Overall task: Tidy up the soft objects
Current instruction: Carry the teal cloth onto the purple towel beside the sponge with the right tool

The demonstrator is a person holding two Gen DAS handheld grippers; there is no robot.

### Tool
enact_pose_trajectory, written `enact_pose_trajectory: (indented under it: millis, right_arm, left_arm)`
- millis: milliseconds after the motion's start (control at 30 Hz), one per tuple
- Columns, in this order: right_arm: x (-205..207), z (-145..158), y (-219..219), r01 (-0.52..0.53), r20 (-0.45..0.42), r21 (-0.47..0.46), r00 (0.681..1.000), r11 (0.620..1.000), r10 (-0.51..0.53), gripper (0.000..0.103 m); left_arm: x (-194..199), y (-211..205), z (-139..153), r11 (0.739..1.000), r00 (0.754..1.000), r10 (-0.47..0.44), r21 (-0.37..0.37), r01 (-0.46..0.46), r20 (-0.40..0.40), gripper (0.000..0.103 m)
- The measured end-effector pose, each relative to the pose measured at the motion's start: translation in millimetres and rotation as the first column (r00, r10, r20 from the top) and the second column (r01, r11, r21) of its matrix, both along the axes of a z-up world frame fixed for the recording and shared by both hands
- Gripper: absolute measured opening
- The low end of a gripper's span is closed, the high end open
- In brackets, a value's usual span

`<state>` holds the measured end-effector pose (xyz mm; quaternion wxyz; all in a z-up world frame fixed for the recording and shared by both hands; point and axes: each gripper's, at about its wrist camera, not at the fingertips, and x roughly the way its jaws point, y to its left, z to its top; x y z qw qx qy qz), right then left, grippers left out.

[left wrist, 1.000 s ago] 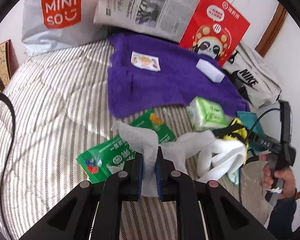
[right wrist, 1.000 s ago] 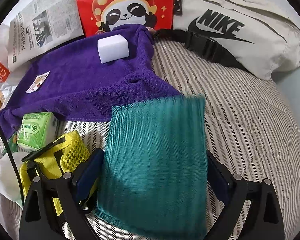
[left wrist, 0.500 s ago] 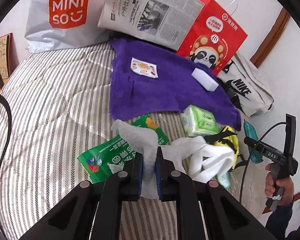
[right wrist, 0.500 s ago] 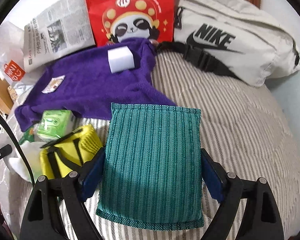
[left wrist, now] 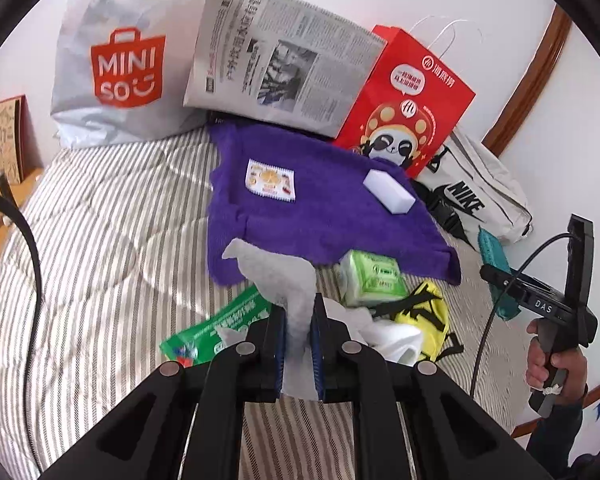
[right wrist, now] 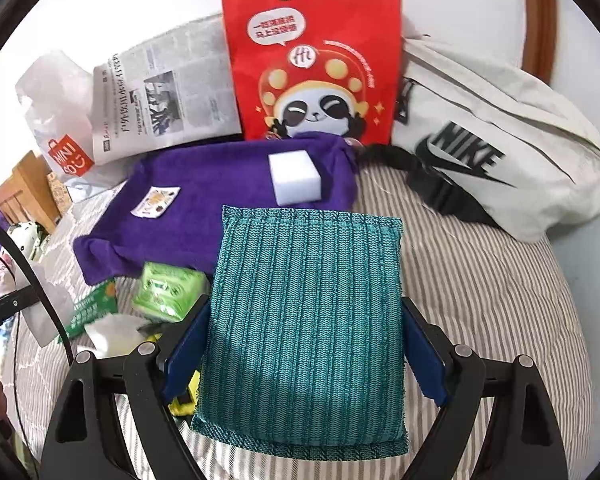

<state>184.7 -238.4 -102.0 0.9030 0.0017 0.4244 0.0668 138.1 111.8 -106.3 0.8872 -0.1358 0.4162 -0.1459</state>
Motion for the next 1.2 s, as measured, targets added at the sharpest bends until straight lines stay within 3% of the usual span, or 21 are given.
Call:
enact_pose_trajectory:
  millis: [400, 767, 1100, 1200]
  right_arm:
    - [63, 4, 22, -0.043, 0.016, 0.013, 0.999, 0.999, 0.043, 0.088]
    - [130, -27, 33, -0.034, 0.013, 0.004, 0.999, 0.999, 0.034, 0.088]
    - [132, -55, 41, -0.035, 0.051, -0.06, 0.998, 0.998, 0.038, 0.088]
    - [133, -64, 44, -0.05, 0.022, -0.073, 0.998, 0.996, 0.052, 0.088]
  left_arm:
    - [42, -8, 13, 1.0, 1.0, -0.013, 0.006, 0.013, 0.025, 0.011]
    - [77, -4, 13, 1.0, 1.0, -0.02, 0.006, 0.02, 0.022, 0.011]
    - [87, 8, -2, 1.0, 1.0, 0.001, -0.014, -0.001, 0.005, 0.011]
    - [89, 8, -6, 1.0, 1.0, 0.003, -0.016, -0.003, 0.0, 0.011]
